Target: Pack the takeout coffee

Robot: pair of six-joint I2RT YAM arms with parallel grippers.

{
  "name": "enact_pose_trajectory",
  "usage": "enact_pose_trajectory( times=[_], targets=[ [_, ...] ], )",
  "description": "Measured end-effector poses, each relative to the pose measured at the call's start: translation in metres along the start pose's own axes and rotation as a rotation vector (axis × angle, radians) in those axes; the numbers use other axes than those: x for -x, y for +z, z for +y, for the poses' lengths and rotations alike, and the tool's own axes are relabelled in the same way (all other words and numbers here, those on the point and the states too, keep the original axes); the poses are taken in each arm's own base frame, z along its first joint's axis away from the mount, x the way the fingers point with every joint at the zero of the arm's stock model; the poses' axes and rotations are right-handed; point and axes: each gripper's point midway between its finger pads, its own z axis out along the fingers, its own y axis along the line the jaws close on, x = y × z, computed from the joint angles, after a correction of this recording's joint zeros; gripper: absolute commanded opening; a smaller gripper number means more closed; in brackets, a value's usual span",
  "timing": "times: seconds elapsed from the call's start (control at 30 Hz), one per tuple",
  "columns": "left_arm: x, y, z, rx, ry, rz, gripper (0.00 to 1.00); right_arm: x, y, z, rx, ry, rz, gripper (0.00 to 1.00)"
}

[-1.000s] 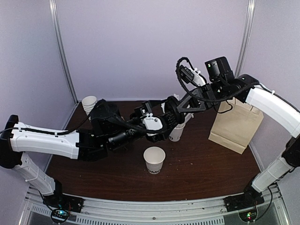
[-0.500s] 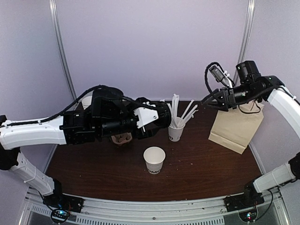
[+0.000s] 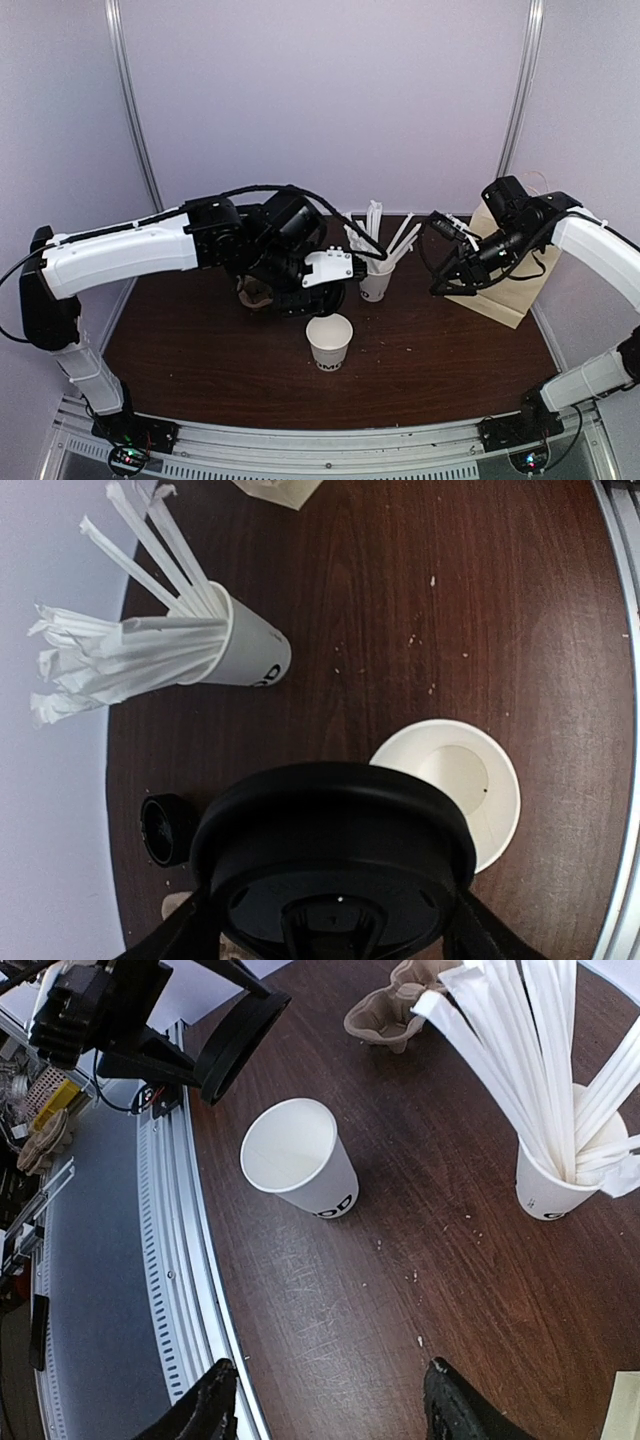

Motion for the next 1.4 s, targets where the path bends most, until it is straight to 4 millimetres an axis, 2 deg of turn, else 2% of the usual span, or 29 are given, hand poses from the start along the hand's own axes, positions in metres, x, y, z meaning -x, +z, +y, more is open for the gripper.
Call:
enact_pose_trajectory(
  times=[0.13, 0.33, 0.7, 0.87, 1.2, 1.4],
  targets=[
    [-0.006, 0.010, -0.006, -0.070, 0.001, 0.076, 0.67, -0.014, 0.010, 0.000, 0.005, 0.002, 0.036, 0.63],
    [-0.016, 0.023, -0.025, -0.176, 0.013, 0.150, 0.66, -0.022, 0.017, 0.001, 0.006, -0.008, 0.056, 0.63],
    [-0.004, 0.046, -0.036, -0.280, 0.015, 0.194, 0.65, -0.027, 0.019, 0.002, 0.003, -0.017, 0.055, 0.62],
    [-0.008, 0.050, -0.039, -0.302, 0.018, 0.226, 0.66, -0.027, 0.020, 0.001, 0.004, -0.021, 0.054, 0.62],
    [-0.011, 0.042, -0.040, -0.325, 0.011, 0.263, 0.66, -0.027, 0.020, 0.002, 0.010, -0.022, 0.052, 0.62],
    [-0.017, 0.052, -0.049, -0.359, 0.008, 0.291, 0.66, -0.027, 0.021, 0.002, 0.014, -0.021, 0.052, 0.62]
  ],
)
